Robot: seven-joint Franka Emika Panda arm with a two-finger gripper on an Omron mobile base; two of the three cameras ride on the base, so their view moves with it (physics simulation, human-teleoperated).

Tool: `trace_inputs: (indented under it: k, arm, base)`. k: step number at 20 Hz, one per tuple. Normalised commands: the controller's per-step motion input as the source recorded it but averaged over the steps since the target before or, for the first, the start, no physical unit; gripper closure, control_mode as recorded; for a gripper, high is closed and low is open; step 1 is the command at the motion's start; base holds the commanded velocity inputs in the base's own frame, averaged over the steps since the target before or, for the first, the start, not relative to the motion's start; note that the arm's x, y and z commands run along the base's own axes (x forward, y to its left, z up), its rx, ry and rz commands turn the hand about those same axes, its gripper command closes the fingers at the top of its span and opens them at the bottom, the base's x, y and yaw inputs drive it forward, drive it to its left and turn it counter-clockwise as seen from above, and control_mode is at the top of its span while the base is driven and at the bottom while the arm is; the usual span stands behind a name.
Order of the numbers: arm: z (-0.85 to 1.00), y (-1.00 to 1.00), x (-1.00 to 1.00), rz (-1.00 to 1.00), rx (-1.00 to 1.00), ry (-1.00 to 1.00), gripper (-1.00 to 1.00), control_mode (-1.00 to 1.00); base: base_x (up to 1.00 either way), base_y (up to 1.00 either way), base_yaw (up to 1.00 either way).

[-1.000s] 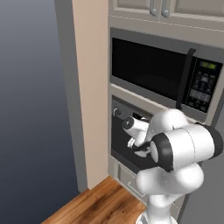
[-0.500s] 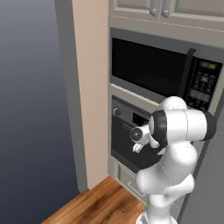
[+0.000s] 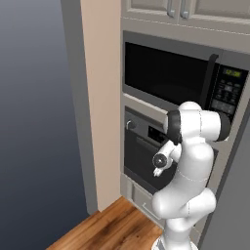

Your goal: Take the baked cake out of the oven and place it on the plate for cooling. Then close the oven door.

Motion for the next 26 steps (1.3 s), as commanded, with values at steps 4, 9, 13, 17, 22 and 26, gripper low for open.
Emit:
trace_inputs:
  k: [4,9,13,17,22,26]
  arm:
    - [-0.19,0.0,0.38,0.01,-0.02,0.0,-1.0,-1.0]
    - [-0.09,0.0,0.46,0.0,-0.01,0.0,-1.0,-1.0]
    - [-0.07,0.0,0.58,0.0,-0.01,0.0,-1.0,-1.0]
    - [-0.23,-0.04,0.59,0.0,-0.04,0.04,-1.0,-1.0]
    - [-0.4,-0.11,0.58,0.0,-0.05,0.1,-1.0,-1.0]
    - [-0.36,0.0,0.51,0.0,-0.02,0.32,1.0,-1.0]
  base:
    - [0.0,0.0,0.0]
    - [0.0,0.0,0.0]
    - [0.0,0.0,0.0]
    - [0.0,0.0,0.0]
    - [0.0,0.0,0.0]
    - [0.0,0.0,0.0]
